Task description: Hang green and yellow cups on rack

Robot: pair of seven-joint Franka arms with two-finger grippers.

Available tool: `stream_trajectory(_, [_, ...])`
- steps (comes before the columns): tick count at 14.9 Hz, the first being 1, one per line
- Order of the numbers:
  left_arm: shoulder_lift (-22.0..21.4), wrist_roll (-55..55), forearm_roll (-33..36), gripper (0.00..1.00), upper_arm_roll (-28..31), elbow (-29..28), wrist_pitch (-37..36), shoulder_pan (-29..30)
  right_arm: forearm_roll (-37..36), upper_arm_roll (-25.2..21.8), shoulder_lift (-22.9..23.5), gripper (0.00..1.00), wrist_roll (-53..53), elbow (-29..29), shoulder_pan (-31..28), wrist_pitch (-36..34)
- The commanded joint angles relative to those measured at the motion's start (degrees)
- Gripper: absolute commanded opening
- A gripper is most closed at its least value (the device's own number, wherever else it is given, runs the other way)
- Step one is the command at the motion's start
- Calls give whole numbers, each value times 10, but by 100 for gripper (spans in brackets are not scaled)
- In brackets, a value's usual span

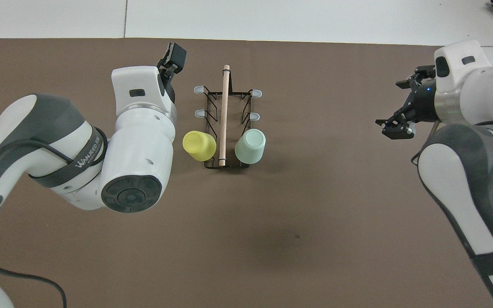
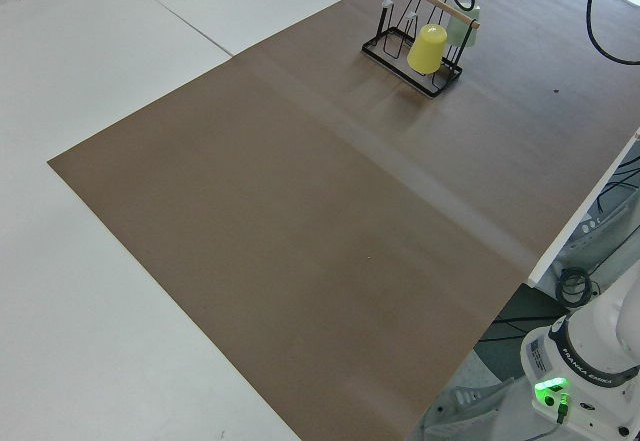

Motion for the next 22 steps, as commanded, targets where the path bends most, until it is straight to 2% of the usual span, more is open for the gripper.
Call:
stream_trajectory(1, [13, 113, -70, 100, 12, 27, -10, 6, -78, 1, 4, 100, 212, 12, 14, 3])
stream_trajectory(4, [13, 277, -173, 100, 15, 27, -10, 25, -111, -1, 3, 100, 382, 41, 16, -33])
stream_trajectory(8, [8, 516, -332, 100, 30, 36, -56, 42, -108, -5, -2, 100, 527, 144, 9, -216])
stream_trajectory(12, [-10, 770, -463, 100, 68, 43, -134, 41, -84, -19, -17, 100, 566, 200, -10, -338])
stream_trajectory(14, [-29, 900, -514, 100, 87, 41, -190, 40, -60, -22, -41, 100, 591, 175, -31, -361])
stream_trajectory(17, [-56, 1035, -532, 100, 118, 34, -275, 39, -61, -22, -80, 100, 610, 100, -35, -359])
stream_trajectory(22, [-90, 1129, -535, 100, 151, 31, -384, 40, -69, -21, -84, 100, 571, 91, -62, -354])
